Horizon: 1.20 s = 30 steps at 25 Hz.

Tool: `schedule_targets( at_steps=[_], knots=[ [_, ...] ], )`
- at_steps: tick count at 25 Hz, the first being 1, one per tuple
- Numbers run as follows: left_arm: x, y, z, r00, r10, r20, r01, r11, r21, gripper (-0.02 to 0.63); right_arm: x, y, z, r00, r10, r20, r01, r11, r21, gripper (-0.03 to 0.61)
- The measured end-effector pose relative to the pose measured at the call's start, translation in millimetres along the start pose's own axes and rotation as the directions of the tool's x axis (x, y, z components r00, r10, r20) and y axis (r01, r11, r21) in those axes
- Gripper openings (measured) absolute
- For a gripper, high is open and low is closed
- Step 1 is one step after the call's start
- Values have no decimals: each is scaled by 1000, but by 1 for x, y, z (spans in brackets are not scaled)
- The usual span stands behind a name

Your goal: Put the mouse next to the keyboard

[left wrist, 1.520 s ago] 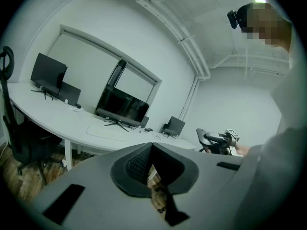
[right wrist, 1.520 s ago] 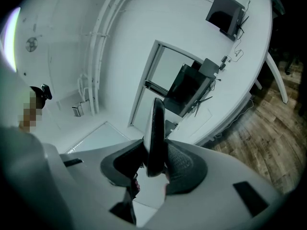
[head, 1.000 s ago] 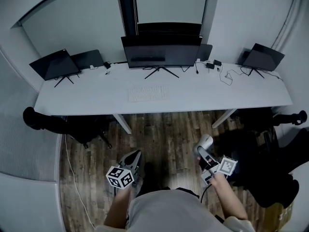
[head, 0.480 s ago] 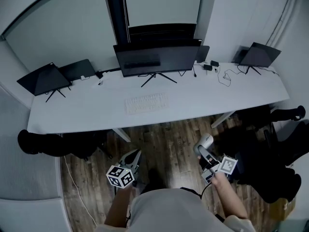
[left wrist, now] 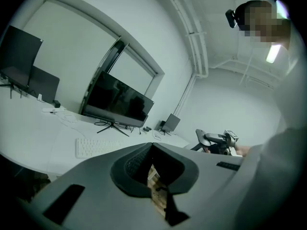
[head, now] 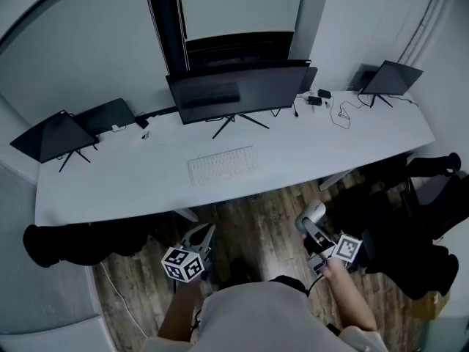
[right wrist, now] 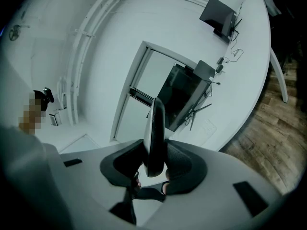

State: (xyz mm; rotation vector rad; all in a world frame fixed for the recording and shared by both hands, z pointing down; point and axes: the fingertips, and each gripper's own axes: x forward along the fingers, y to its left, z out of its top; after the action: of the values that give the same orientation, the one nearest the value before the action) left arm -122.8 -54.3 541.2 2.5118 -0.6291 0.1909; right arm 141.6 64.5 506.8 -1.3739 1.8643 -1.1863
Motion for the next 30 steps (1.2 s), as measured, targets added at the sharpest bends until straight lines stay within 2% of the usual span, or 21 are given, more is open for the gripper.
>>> schedule_targets(
  at_steps=[7,16,24,30],
  knots=[
    [8,30,14,1000,-19,-14,19,1000,-10,17,32,-2,3,1000,-21,10,21,1000,4,135],
    [22,45,23,1000,-23,-22,22,999,-23,17,59,-11,13,999,-33,-6,33,999,14,135],
    [41,59,26,1000,15,-26,-16,999,-35,17,96,-31,34,999,-9,-52,10,1000,18,135],
    [66,68,38,997,75,-7,-75,996,-48,17,130,-59,62,992,3,-126,0,1000,26,136]
  ],
)
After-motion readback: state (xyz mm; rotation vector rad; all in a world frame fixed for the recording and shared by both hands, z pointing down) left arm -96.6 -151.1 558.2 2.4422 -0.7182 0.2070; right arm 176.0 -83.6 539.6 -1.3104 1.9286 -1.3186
